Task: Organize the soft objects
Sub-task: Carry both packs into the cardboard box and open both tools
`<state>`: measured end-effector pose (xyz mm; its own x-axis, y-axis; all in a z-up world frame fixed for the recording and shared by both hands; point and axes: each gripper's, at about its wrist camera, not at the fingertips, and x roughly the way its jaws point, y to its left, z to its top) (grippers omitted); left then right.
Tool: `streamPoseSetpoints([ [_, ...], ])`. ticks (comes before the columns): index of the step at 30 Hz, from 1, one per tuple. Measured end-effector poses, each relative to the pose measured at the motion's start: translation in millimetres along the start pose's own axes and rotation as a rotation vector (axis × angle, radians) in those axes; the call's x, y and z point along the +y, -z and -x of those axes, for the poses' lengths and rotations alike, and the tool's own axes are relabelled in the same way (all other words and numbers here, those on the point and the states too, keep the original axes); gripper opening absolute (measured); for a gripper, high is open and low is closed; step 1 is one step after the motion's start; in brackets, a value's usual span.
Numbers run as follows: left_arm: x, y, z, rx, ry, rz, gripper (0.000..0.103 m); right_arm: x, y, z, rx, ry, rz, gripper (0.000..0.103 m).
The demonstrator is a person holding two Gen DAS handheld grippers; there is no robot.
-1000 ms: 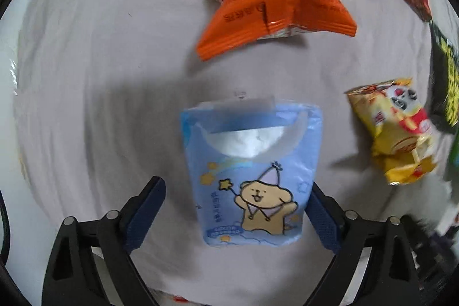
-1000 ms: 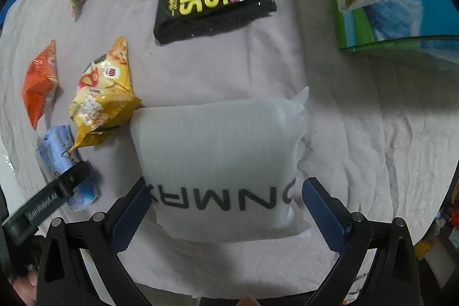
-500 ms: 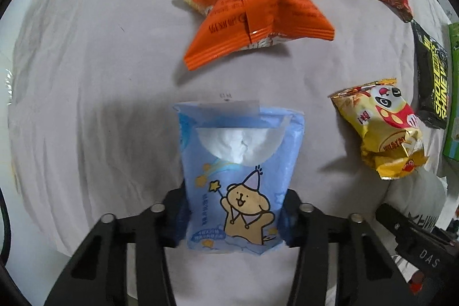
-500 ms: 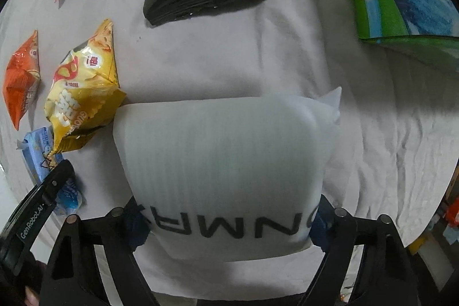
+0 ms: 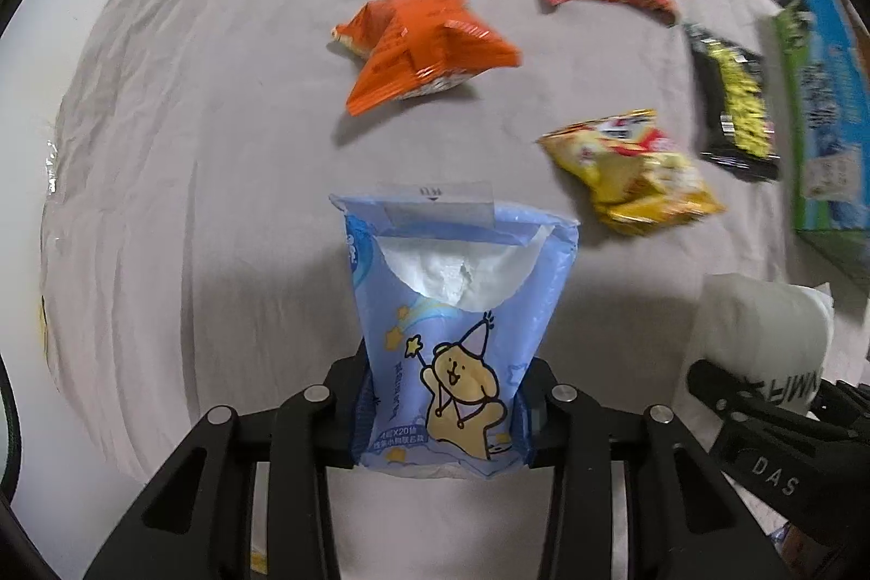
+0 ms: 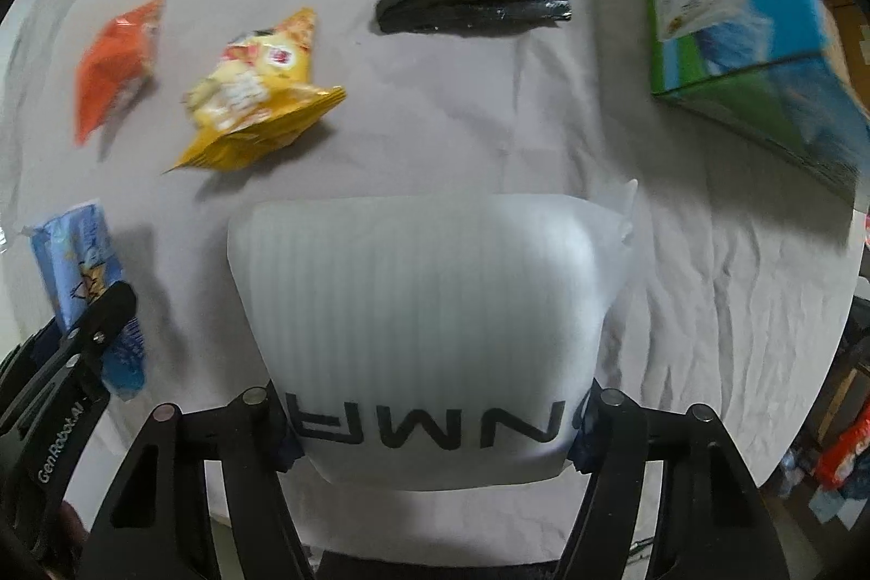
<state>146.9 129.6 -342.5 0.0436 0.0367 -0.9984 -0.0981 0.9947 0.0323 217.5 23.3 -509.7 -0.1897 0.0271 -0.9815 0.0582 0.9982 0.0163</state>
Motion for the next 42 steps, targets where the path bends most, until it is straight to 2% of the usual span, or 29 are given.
streamPoseSetpoints([
  [7,-23,34,82,-0.114,0.094,-0.041,0.036,-19,46,57,-0.093,-0.066,0.028,0.071],
  [8,-22,23,79,-0.125,0.106,-0.049,0.036,-26,51,66,-0.111,-0.074,0.031,0.071],
  [11,-37,15,105,-0.171,0.156,-0.078,0.036,-45,63,97,-0.158,-0.099,0.019,0.071],
  [13,-44,10,126,-0.202,0.186,-0.103,0.036,-55,58,120,-0.191,-0.107,0.011,0.071],
  [15,-47,-10,130,-0.222,0.211,-0.121,0.036,-77,69,161,-0.226,-0.119,0.001,0.071],
  [19,-78,-21,164,-0.277,0.256,-0.168,0.036,-115,79,213,-0.293,-0.155,-0.032,0.071],
  [20,-84,-23,167,-0.282,0.27,-0.174,0.036,-130,91,231,-0.305,-0.162,-0.039,0.071],
  [25,-135,-44,195,-0.297,0.338,-0.237,0.036,-180,94,280,-0.374,-0.194,-0.077,0.071],
  [30,-193,-78,204,-0.288,0.379,-0.277,0.036,-241,78,316,-0.42,-0.193,-0.12,0.071],
  [33,-230,-105,195,-0.26,0.377,-0.296,0.036,-277,53,319,-0.418,-0.171,-0.137,0.071],
  [38,-289,-158,147,-0.146,0.398,-0.283,0.036,-334,-8,302,-0.376,-0.147,-0.153,0.071],
  [42,-329,-197,98,-0.046,0.403,-0.256,0.036,-373,-67,270,-0.317,-0.13,-0.154,0.072],
])
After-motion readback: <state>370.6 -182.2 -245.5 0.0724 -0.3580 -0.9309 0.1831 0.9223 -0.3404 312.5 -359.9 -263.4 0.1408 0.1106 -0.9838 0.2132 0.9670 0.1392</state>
